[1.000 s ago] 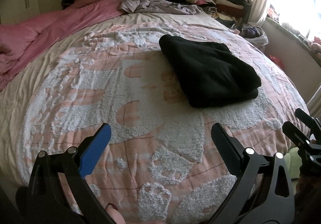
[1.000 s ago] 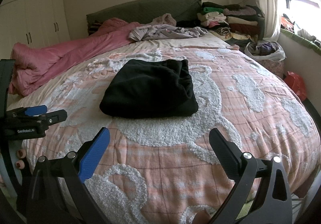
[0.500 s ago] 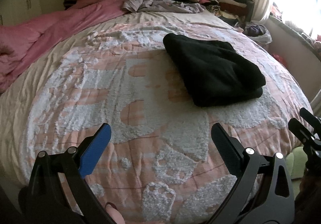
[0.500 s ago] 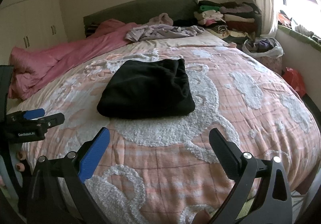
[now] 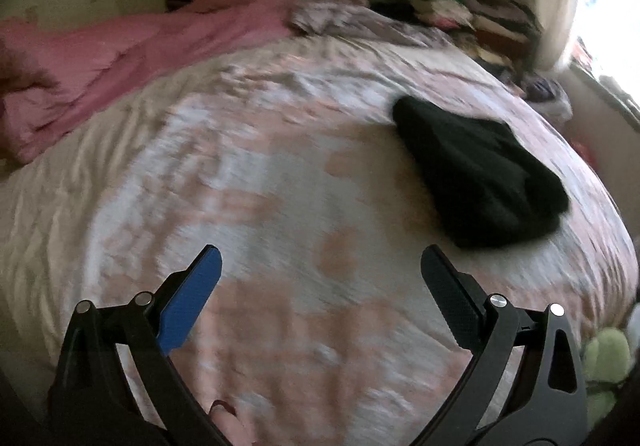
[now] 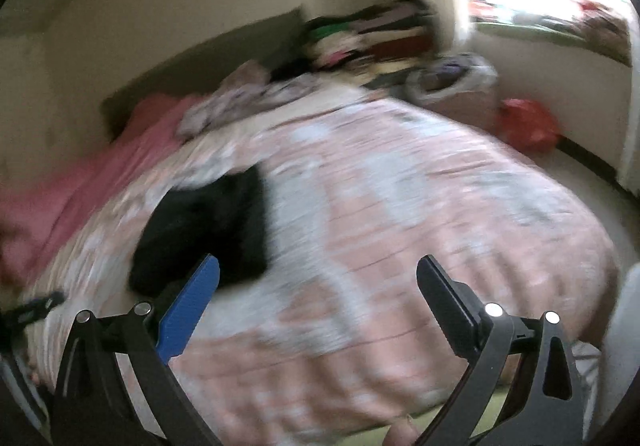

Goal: Fold small clothes

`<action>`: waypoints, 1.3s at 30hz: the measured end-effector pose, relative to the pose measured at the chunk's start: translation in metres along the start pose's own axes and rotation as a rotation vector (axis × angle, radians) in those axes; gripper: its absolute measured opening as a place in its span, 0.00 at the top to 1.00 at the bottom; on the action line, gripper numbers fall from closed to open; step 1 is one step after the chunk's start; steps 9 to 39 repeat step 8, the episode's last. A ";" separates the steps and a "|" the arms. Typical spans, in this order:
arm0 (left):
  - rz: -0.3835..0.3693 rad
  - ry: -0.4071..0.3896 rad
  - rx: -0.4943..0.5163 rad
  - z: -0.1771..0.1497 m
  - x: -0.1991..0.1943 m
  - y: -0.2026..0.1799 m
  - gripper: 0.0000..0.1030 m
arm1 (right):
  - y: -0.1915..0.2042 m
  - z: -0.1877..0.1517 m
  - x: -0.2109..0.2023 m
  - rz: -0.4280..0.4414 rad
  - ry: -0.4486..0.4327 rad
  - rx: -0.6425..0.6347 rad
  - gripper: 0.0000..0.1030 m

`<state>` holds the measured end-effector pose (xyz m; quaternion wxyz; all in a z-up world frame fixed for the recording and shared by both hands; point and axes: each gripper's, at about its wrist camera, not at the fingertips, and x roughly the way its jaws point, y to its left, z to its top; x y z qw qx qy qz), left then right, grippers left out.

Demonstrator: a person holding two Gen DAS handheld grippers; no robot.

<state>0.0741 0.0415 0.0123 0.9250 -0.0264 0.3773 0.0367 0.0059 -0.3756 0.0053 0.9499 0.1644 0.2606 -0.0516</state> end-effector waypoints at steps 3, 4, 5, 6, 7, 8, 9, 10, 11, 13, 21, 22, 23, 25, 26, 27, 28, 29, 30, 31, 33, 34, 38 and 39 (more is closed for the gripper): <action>0.086 0.030 -0.083 0.017 0.019 0.062 0.09 | -0.077 0.025 -0.029 -0.157 -0.101 0.136 0.04; 0.135 0.045 -0.112 0.021 0.027 0.087 0.09 | -0.102 0.029 -0.040 -0.211 -0.128 0.170 0.04; 0.180 0.055 -0.144 0.025 0.033 0.112 0.09 | -0.123 0.032 -0.050 -0.268 -0.150 0.193 0.04; 0.222 0.063 -0.172 0.027 0.039 0.137 0.09 | -0.156 0.034 -0.066 -0.374 -0.175 0.222 0.04; 0.267 0.077 -0.201 0.029 0.045 0.164 0.09 | -0.187 0.033 -0.082 -0.472 -0.188 0.247 0.04; 0.332 0.094 -0.244 0.031 0.052 0.200 0.09 | -0.204 0.031 -0.090 -0.524 -0.192 0.256 0.04; 0.332 0.094 -0.244 0.031 0.052 0.200 0.09 | -0.204 0.031 -0.090 -0.524 -0.192 0.256 0.04; 0.332 0.094 -0.244 0.031 0.052 0.200 0.09 | -0.204 0.031 -0.090 -0.524 -0.192 0.256 0.04; 0.332 0.094 -0.244 0.031 0.052 0.200 0.09 | -0.204 0.031 -0.090 -0.524 -0.192 0.256 0.04; 0.332 0.094 -0.244 0.031 0.052 0.200 0.09 | -0.204 0.031 -0.090 -0.524 -0.192 0.256 0.04; 0.332 0.094 -0.244 0.031 0.052 0.200 0.09 | -0.204 0.031 -0.090 -0.524 -0.192 0.256 0.04; 0.332 0.094 -0.244 0.031 0.052 0.200 0.09 | -0.204 0.031 -0.090 -0.524 -0.192 0.256 0.04; 0.332 0.094 -0.244 0.031 0.052 0.200 0.09 | -0.204 0.031 -0.090 -0.524 -0.192 0.256 0.04; 0.332 0.094 -0.244 0.031 0.052 0.200 0.09 | -0.204 0.031 -0.090 -0.524 -0.192 0.256 0.04; 0.332 0.094 -0.244 0.031 0.052 0.200 0.09 | -0.204 0.031 -0.090 -0.524 -0.192 0.256 0.04; 0.332 0.094 -0.244 0.031 0.052 0.200 0.09 | -0.204 0.031 -0.090 -0.524 -0.192 0.256 0.04; 0.332 0.094 -0.244 0.031 0.052 0.200 0.09 | -0.204 0.031 -0.090 -0.524 -0.192 0.256 0.04; 0.332 0.094 -0.244 0.031 0.052 0.200 0.09 | -0.204 0.031 -0.090 -0.524 -0.192 0.256 0.04; 0.332 0.094 -0.244 0.031 0.052 0.200 0.09 | -0.204 0.031 -0.090 -0.524 -0.192 0.256 0.04; 0.332 0.094 -0.244 0.031 0.052 0.200 0.09 | -0.204 0.031 -0.090 -0.524 -0.192 0.256 0.04; 0.332 0.094 -0.244 0.031 0.052 0.200 0.09 | -0.204 0.031 -0.090 -0.524 -0.192 0.256 0.04; 0.332 0.094 -0.244 0.031 0.052 0.200 0.09 | -0.204 0.031 -0.090 -0.524 -0.192 0.256 0.04; 0.332 0.094 -0.244 0.031 0.052 0.200 0.09 | -0.204 0.031 -0.090 -0.524 -0.192 0.256 0.04; 0.332 0.094 -0.244 0.031 0.052 0.200 0.09 | -0.204 0.031 -0.090 -0.524 -0.192 0.256 0.04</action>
